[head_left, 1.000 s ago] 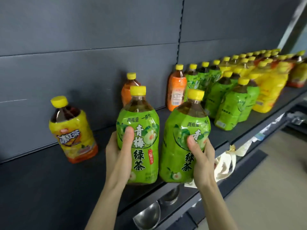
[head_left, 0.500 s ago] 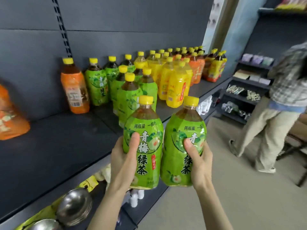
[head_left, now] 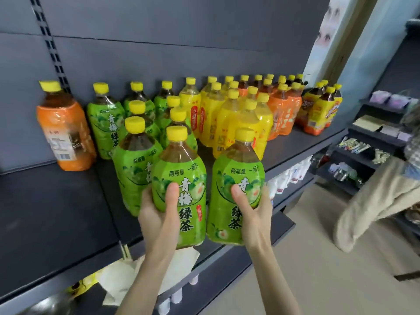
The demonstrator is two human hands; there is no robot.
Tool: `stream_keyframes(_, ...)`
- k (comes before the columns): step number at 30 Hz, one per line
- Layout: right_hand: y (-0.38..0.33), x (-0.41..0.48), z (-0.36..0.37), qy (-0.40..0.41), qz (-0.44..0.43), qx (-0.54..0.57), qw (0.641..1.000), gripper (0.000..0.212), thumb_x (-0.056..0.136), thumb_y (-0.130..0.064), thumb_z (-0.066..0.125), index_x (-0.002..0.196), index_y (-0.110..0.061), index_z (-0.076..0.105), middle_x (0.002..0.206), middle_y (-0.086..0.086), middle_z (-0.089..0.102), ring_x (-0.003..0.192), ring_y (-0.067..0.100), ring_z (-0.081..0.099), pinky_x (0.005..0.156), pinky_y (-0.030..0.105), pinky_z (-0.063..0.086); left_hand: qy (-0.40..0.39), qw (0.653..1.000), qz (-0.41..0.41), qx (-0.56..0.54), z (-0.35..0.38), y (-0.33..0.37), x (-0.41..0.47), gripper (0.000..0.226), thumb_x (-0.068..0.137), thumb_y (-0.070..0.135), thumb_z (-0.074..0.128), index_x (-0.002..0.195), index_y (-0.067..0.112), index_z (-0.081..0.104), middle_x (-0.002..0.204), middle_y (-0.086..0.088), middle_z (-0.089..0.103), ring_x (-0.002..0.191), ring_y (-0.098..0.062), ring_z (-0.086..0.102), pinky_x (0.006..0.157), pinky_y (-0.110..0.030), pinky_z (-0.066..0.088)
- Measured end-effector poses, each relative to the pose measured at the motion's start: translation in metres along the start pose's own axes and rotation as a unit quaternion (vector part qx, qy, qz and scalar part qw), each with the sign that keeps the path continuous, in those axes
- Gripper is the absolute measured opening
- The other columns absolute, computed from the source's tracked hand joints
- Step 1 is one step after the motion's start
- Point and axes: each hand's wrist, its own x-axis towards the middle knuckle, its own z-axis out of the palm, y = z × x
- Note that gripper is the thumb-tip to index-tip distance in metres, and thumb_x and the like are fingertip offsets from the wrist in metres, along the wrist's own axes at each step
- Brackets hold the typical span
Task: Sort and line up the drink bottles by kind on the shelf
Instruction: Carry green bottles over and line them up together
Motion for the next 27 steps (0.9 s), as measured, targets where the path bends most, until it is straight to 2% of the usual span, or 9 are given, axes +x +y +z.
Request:
stream_keyframes(2,0.008,0.022,0.005,-0.02,-0.004,0.001,1.0,0.067,0.066,-0.052,0.071,0.123,-0.022,0.053,0.108,-0.007,0.071,0.1,0.012,0.068,0.089,0.04,0.055,0.044,0.999,0.003,0.014,0.012,-0.013,0.01,0.061,0.078,0.061,0.057,0.122,0.019,0.054,0.111,0.002,0.062,0.096,0.009,0.057,0.078,-0.004,0.042)
stream_keyframes(6,0.019,0.054,0.017,-0.062,-0.009,0.018,0.998,0.072,0.071,-0.044,0.076,0.133,-0.022,0.045,0.111,-0.016,0.068,0.103,0.002,0.064,0.085,0.021,0.053,0.117,0.992,0.012,0.046,0.029,-0.032,0.02,0.077,0.069,0.069,0.053,0.129,0.021,0.051,0.123,0.0,0.061,0.116,-0.021,0.056,0.098,-0.048,0.046)
stream_keyframes(11,0.032,0.088,0.028,-0.108,-0.025,0.04,0.993,0.058,0.08,-0.022,0.073,0.13,-0.024,0.042,0.113,-0.024,0.058,0.096,-0.02,0.055,0.074,-0.001,0.041,0.169,0.984,0.029,0.044,0.049,-0.038,0.026,0.064,0.069,0.064,0.053,0.123,0.03,0.049,0.121,-0.002,0.062,0.115,-0.021,0.057,0.097,-0.05,0.046)
stream_keyframes(15,0.046,0.106,0.036,-0.148,-0.02,0.048,0.988,0.074,0.074,-0.04,0.074,0.136,-0.028,0.035,0.127,-0.016,0.053,0.109,-0.014,0.052,0.084,0.004,0.042,0.2,0.978,0.04,0.053,0.061,-0.041,0.033,0.059,0.07,0.059,0.053,0.122,0.029,0.047,0.118,0.002,0.062,0.112,-0.016,0.057,0.098,-0.045,0.047)
stream_keyframes(18,0.057,0.115,0.041,-0.168,-0.019,0.043,0.985,0.085,0.071,-0.053,0.076,0.139,-0.031,0.031,0.134,-0.009,0.05,0.122,0.004,0.051,0.1,0.028,0.046,0.211,0.975,0.045,0.052,0.066,-0.043,0.04,0.053,0.071,0.055,0.052,0.119,0.032,0.047,0.113,0.015,0.06,0.104,-0.001,0.057,0.093,-0.031,0.046)
stream_keyframes(20,0.063,0.121,0.044,-0.187,-0.023,0.041,0.981,0.088,0.069,-0.056,0.074,0.141,-0.03,0.03,0.136,-0.004,0.048,0.125,0.011,0.05,0.103,0.041,0.046,0.223,0.972,0.05,0.054,0.068,-0.045,0.046,0.062,0.07,0.054,0.051,0.123,0.021,0.049,0.113,0.005,0.062,0.104,-0.009,0.057,0.089,-0.026,0.046)
stream_keyframes(22,0.066,0.126,0.048,-0.196,-0.028,0.038,0.979,0.081,0.071,-0.053,0.074,0.137,-0.037,0.03,0.136,-0.003,0.047,0.124,0.012,0.05,0.103,0.043,0.045,0.233,0.969,0.052,0.06,0.069,-0.045,0.05,0.069,0.07,0.053,0.051,0.126,0.012,0.047,0.114,-0.001,0.062,0.106,-0.013,0.058,0.085,-0.021,0.046)
stream_keyframes(24,0.067,0.13,0.054,-0.204,-0.032,0.035,0.978,0.076,0.071,-0.051,0.073,0.132,-0.045,0.028,0.135,-0.003,0.046,0.125,0.012,0.048,0.104,0.043,0.045,0.239,0.968,0.05,0.058,0.07,-0.044,0.054,0.063,0.07,0.052,0.052,0.123,0.019,0.04,0.111,0.01,0.059,0.102,0.001,0.057,0.081,-0.014,0.046)
stream_keyframes(27,0.069,0.137,0.062,-0.213,-0.029,0.032,0.976,0.084,0.071,-0.053,0.071,0.138,-0.034,0.026,0.135,-0.002,0.044,0.126,0.013,0.046,0.105,0.044,0.043,0.253,0.964,0.045,0.066,0.072,-0.043,0.06,0.058,0.07,0.051,0.053,0.119,0.027,0.034,0.108,0.015,0.056,0.098,0.002,0.058,0.081,-0.02,0.048)
